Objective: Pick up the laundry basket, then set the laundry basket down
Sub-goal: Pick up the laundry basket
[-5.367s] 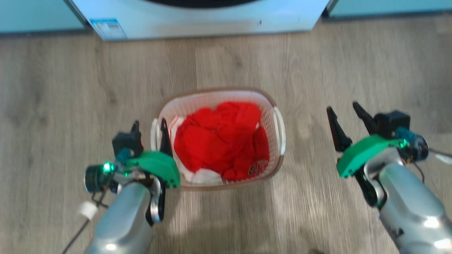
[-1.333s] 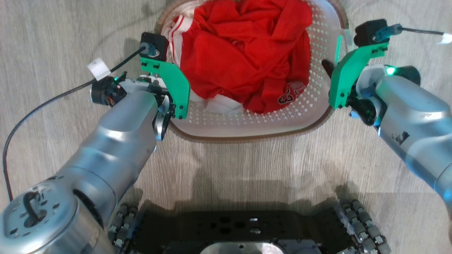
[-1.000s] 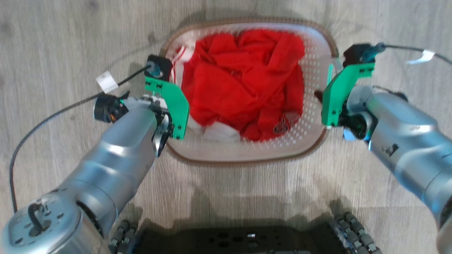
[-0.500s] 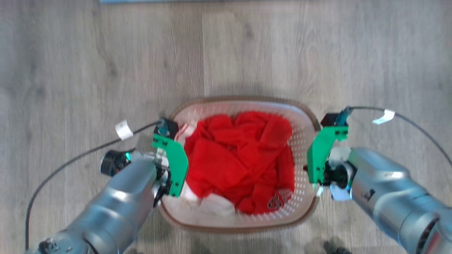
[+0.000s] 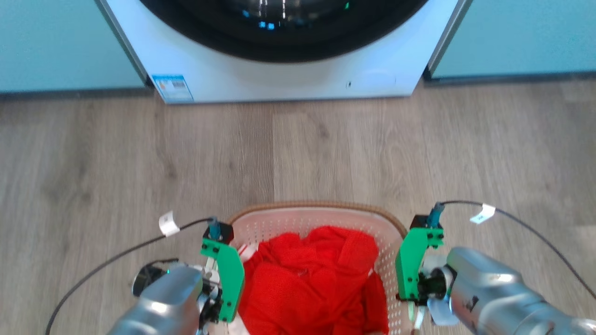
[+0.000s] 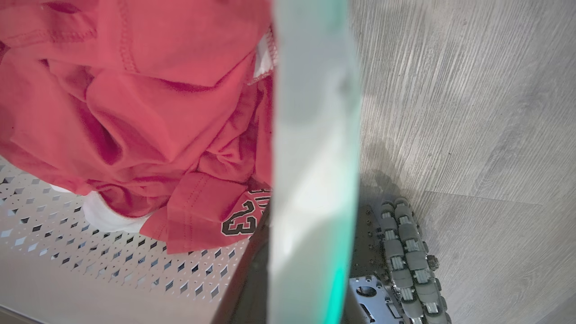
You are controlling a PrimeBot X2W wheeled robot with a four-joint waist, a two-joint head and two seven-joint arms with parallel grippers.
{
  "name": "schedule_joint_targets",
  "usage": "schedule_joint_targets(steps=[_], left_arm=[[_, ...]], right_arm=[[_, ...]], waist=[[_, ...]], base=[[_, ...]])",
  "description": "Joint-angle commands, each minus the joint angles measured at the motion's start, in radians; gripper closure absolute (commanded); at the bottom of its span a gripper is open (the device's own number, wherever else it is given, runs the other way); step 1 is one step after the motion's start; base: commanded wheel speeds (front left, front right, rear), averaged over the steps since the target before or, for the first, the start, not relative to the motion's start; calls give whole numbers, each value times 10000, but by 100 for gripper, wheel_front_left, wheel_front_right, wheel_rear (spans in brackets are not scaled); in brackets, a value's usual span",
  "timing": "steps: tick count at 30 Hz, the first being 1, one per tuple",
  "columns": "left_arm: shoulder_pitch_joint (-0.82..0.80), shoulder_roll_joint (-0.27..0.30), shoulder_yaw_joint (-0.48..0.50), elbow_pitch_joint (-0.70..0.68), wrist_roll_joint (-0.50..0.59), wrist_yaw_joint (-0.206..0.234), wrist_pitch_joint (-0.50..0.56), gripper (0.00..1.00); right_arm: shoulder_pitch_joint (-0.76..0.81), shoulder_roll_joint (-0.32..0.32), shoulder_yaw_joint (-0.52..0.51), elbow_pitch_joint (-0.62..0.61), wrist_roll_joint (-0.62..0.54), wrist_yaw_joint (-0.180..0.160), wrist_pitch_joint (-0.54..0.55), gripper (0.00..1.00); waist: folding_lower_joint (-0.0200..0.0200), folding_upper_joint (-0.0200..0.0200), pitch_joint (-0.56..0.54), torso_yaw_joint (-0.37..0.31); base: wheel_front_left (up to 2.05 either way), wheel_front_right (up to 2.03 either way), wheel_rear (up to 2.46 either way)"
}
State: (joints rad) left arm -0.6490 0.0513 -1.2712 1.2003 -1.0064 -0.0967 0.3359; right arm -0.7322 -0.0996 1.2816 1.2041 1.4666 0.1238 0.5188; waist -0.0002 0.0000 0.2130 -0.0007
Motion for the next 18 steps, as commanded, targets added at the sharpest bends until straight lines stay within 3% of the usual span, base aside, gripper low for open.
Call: schedule_joint_targets(steps=[1,9,18], left_arm=[[-16,-11,-89,-289,29,-326,61,100],[594,12,-90,-768,-331,-337,591,100],[619,280,-90,-1264,-530,-338,1161,100]], right_arm=[[-2,216,-14,-68,45,69,64,100],[321,430,-19,106,144,69,488,100],[274,482,-32,70,62,69,578,100]], waist=[[2,0,-805,92],[2,0,-1963,375],[2,0,-2424,693]], base=[[0,0,0],[0,0,0],[0,0,0]])
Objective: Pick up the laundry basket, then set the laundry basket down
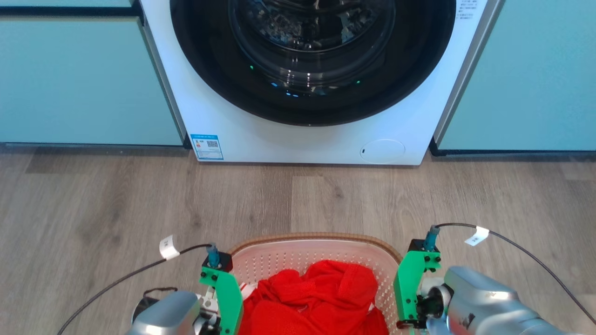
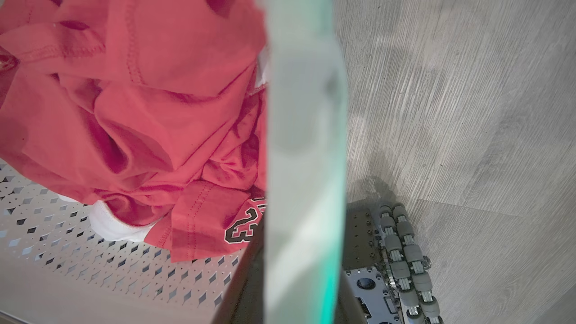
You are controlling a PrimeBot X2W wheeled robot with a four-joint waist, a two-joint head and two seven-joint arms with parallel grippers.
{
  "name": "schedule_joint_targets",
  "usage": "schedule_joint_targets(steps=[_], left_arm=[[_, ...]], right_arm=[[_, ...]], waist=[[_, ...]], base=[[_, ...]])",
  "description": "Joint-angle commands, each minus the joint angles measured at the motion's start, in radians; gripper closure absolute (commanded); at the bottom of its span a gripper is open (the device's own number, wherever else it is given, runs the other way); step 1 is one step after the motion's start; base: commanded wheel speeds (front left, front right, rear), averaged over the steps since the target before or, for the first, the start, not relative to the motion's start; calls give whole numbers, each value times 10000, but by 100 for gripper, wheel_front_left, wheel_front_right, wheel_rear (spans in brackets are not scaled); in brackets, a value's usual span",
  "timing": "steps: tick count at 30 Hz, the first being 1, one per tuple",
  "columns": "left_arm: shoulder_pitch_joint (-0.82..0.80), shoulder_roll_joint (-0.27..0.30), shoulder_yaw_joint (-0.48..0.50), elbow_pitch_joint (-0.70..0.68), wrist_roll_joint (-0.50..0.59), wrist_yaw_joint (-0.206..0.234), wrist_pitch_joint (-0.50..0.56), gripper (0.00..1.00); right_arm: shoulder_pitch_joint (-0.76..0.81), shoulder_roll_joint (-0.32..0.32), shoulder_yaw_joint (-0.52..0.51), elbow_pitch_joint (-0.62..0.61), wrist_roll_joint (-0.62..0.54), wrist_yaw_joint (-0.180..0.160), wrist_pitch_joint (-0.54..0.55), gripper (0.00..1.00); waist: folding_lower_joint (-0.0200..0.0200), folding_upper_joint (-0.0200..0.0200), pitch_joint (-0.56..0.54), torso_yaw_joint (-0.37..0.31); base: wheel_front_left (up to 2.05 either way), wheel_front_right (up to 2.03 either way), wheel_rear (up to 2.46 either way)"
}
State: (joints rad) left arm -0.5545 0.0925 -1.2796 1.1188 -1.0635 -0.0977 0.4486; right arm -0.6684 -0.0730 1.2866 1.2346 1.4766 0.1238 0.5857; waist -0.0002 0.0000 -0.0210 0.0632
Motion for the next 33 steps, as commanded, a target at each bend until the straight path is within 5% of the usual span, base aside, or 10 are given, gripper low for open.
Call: schedule_joint_targets(steps=[1,33], left_arm=[[-334,-105,-6,-462,9,-329,55,100],[-268,-34,-6,-511,-291,-329,174,100]], right_arm=[[-381,218,-81,-251,-57,69,-75,100],[-350,227,-73,-500,-298,69,-224,100]], waist=[[2,0,-118,62],[2,0,-337,107]], base=[[0,0,0],[0,0,0]])
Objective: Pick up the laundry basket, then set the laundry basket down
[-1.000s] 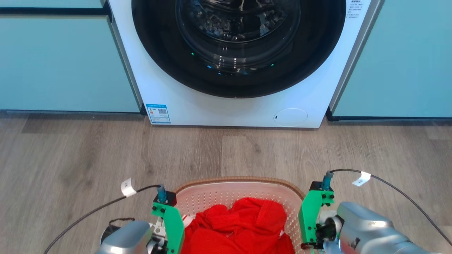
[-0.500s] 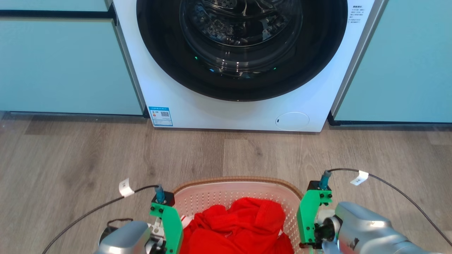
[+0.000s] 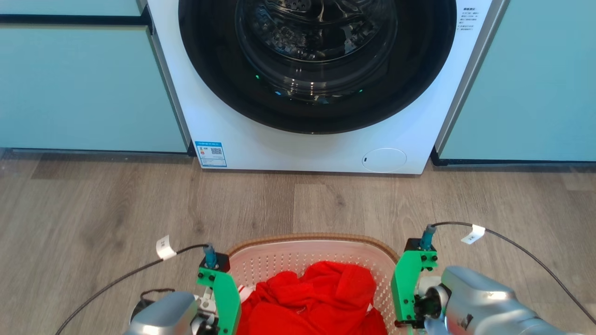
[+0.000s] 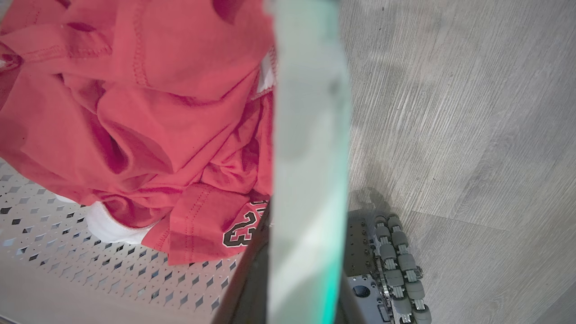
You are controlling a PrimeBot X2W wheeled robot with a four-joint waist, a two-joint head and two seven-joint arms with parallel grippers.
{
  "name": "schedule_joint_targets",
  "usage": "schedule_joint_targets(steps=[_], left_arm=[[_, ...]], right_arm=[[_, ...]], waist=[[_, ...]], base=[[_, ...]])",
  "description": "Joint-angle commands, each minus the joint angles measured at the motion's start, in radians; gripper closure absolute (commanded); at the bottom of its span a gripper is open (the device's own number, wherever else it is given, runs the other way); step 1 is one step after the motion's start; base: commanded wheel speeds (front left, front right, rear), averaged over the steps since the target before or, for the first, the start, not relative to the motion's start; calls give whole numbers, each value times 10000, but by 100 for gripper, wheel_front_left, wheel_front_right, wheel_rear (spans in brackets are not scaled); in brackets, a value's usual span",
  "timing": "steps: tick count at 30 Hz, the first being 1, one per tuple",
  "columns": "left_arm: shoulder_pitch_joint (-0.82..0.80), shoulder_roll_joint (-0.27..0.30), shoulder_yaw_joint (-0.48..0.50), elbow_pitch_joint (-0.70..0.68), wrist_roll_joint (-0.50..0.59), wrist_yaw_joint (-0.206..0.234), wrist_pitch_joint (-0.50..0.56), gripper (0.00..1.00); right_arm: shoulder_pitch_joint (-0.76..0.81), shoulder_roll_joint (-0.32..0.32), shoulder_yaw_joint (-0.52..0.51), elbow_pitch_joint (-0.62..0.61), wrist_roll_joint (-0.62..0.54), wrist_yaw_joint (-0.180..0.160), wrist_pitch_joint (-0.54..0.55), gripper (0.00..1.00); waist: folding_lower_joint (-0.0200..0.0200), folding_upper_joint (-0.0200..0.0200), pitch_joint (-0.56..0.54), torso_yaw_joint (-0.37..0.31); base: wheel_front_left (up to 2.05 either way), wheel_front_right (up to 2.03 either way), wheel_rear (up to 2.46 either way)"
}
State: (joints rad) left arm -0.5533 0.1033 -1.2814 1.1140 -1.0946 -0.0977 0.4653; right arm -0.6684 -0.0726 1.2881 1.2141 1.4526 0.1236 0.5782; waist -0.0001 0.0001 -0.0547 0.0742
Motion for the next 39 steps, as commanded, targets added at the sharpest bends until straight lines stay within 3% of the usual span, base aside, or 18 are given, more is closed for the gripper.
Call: schedule_joint_targets(steps=[1,39], left_arm=[[-279,-142,11,-459,19,-329,7,100],[-277,-117,11,-331,-54,-330,-5,100]], right_arm=[[-347,223,-88,-286,-64,71,-151,100],[-351,223,-84,-301,26,71,-160,100]], waist=[[1,-1,-3,-4],[1,-1,-86,-57]], base=[[0,0,0],[0,0,0]])
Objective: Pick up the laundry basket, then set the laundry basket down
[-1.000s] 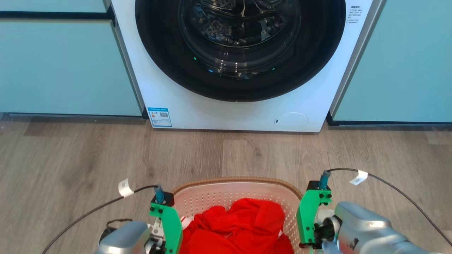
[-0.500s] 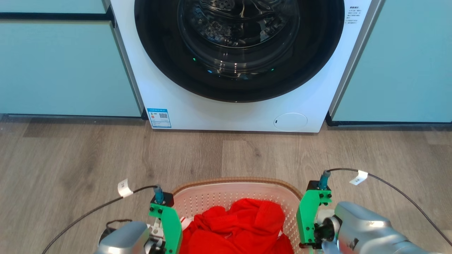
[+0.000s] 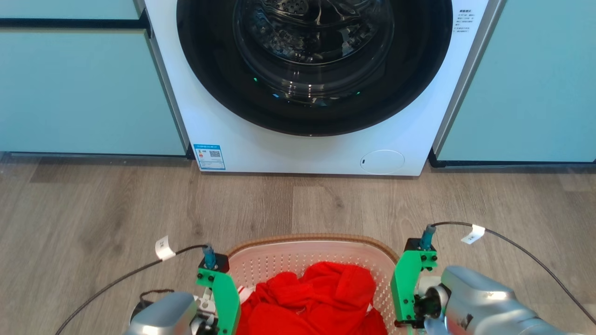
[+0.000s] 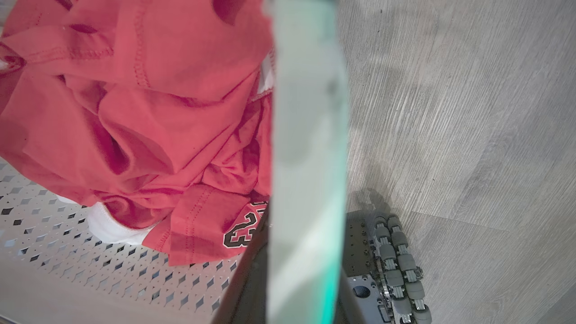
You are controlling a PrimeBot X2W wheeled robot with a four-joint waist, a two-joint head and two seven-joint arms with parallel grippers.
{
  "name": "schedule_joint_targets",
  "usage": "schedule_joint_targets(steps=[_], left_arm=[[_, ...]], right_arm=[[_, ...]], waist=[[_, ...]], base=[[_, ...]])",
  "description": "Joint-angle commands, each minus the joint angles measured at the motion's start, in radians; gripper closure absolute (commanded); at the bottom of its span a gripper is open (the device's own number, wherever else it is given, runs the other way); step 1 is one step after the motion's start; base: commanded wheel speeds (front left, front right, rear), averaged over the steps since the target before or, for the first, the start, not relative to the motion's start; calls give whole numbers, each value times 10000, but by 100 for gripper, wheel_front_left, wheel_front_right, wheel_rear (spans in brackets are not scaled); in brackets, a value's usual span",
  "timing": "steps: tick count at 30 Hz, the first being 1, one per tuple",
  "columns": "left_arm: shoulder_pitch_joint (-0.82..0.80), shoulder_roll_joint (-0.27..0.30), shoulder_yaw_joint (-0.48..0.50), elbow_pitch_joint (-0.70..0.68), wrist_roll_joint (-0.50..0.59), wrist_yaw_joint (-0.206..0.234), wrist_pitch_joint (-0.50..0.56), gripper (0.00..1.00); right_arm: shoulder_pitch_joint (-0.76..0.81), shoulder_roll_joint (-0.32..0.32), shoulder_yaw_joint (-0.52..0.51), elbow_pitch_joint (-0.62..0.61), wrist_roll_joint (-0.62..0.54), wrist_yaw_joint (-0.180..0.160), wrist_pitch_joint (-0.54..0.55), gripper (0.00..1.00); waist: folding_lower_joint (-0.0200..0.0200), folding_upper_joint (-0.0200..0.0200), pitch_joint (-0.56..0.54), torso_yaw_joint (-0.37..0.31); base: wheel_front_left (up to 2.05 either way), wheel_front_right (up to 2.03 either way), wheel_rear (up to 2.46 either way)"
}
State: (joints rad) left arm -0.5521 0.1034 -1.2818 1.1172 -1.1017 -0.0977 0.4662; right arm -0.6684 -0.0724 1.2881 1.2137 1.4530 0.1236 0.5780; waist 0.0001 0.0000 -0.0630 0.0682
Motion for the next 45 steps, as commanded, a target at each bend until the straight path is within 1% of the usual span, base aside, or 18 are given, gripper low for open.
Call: schedule_joint_targets(steps=[1,25,45], left_arm=[[-291,-119,15,-363,12,-330,-13,100],[-312,-114,15,-327,-12,-330,-46,100],[-309,-108,15,-290,34,-330,-49,100]], right_arm=[[-353,221,-84,-290,20,71,-159,100],[-374,222,-84,-272,158,71,-179,100],[-325,222,-82,-232,34,71,-216,100]], waist=[[-1,0,-7,4],[-1,0,-50,-65],[-1,0,-31,-169]], base=[[0,0,0],[0,0,0],[0,0,0]])
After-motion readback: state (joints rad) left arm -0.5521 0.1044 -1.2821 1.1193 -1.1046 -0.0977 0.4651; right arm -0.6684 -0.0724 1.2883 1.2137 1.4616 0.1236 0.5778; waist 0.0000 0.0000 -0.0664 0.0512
